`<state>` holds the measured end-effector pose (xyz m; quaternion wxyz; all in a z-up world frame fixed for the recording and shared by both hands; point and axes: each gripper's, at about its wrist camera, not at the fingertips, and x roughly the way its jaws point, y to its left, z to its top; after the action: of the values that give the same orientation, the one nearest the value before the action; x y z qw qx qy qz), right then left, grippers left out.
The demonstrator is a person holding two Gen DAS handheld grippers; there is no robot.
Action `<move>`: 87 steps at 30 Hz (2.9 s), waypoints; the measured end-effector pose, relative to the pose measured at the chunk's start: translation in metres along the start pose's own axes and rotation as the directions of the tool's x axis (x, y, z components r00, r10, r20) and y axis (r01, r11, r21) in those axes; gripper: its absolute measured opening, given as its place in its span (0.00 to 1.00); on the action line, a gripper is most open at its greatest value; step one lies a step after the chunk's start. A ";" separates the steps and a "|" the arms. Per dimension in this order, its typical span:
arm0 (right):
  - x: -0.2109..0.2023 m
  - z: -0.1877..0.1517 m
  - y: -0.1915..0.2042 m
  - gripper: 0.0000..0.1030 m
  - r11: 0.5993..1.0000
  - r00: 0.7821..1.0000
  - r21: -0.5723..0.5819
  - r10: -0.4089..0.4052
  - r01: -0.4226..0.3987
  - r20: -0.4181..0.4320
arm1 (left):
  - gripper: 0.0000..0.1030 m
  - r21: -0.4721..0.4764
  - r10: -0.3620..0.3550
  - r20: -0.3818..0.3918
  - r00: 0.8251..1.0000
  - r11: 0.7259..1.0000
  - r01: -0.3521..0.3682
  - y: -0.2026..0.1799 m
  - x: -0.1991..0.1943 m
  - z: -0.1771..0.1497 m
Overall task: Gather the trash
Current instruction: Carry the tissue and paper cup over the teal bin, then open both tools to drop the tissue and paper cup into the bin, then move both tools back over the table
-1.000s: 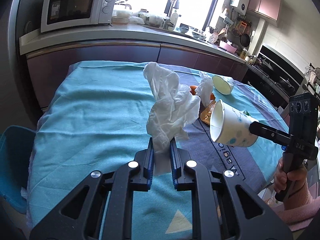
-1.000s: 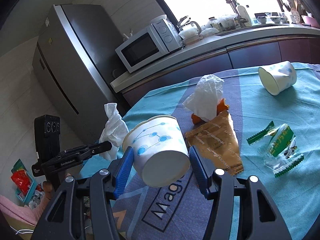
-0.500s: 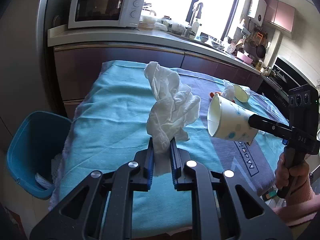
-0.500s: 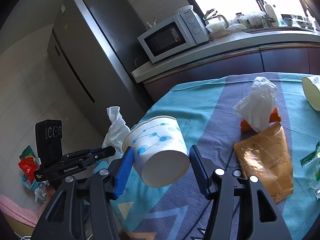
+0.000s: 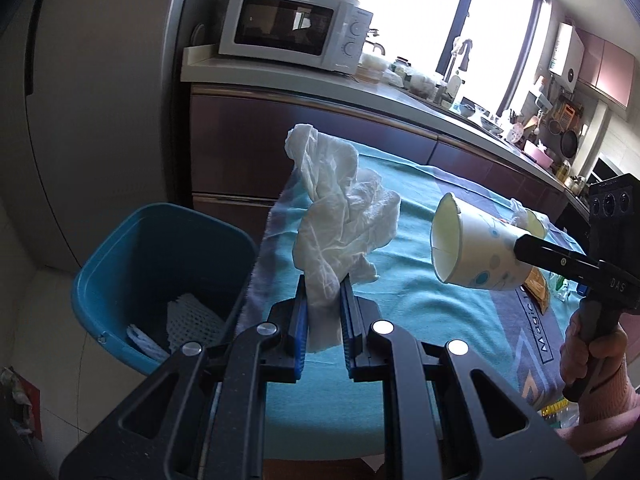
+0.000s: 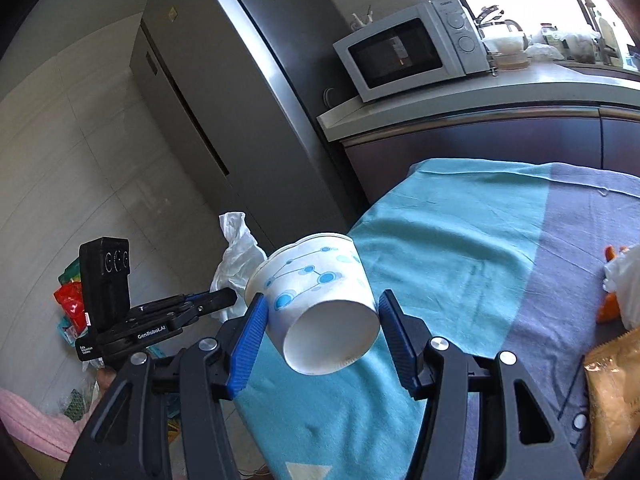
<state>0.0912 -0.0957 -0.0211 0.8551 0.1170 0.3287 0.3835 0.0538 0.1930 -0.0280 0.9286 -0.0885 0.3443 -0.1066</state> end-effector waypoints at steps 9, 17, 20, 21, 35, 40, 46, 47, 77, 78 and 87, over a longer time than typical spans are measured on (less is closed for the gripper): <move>0.042 0.014 0.026 0.54 0.996 0.996 -0.060 0.058 -0.062 -0.061 | 0.14 -0.085 0.100 0.013 0.995 0.991 -0.099 0.055 -0.010 0.000; 0.077 0.023 0.043 0.54 0.993 0.991 -0.080 0.084 -0.093 -0.108 | 0.14 -0.148 0.154 -0.014 0.988 0.977 -0.154 0.095 -0.003 -0.004; 0.088 0.025 0.049 0.54 0.992 0.988 -0.084 0.088 -0.099 -0.124 | 0.14 -0.163 0.163 -0.025 0.986 0.973 -0.165 0.104 0.002 -0.005; 0.091 0.026 0.051 0.54 0.991 0.988 -0.086 0.090 -0.101 -0.130 | 0.14 -0.166 0.168 -0.028 0.985 0.971 -0.171 0.105 0.004 -0.006; 0.135 0.037 0.064 0.53 0.992 0.979 -0.082 0.080 -0.097 -0.189 | 0.14 -0.214 0.188 -0.070 0.980 0.956 -0.199 0.124 0.029 -0.010; 0.148 0.040 0.063 0.53 0.993 0.976 -0.059 0.086 -0.100 -0.197 | 0.14 -0.238 0.196 -0.084 0.977 0.948 -0.211 0.129 0.037 -0.013; 0.166 0.044 0.065 0.53 0.996 0.975 -0.051 0.065 -0.078 -0.212 | 0.14 -0.251 0.204 -0.107 0.973 0.941 -0.225 0.137 0.048 -0.016; 0.170 0.044 0.065 0.53 0.996 0.974 -0.050 0.060 -0.072 -0.217 | 0.15 -0.251 0.205 -0.111 0.972 0.941 -0.227 0.137 0.050 -0.016; 0.098 0.028 0.049 0.60 0.995 0.985 -0.091 0.017 -0.033 -0.169 | 0.51 -0.151 0.139 0.001 0.990 0.979 -0.138 0.085 0.038 -0.006; 0.087 0.025 0.046 0.60 0.995 0.988 -0.094 0.005 -0.020 -0.155 | 0.52 -0.134 0.123 0.010 0.992 0.984 -0.121 0.076 0.037 -0.005; -0.012 -0.002 0.002 0.61 0.986 0.987 -0.060 -0.160 0.157 -0.035 | 0.55 0.049 -0.072 0.000 0.997 0.996 0.072 -0.025 0.050 0.001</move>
<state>0.0829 -0.1033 -0.0156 0.8791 0.0585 0.3430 0.3257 0.0883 0.1558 -0.0519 0.9263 -0.0781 0.3375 -0.1484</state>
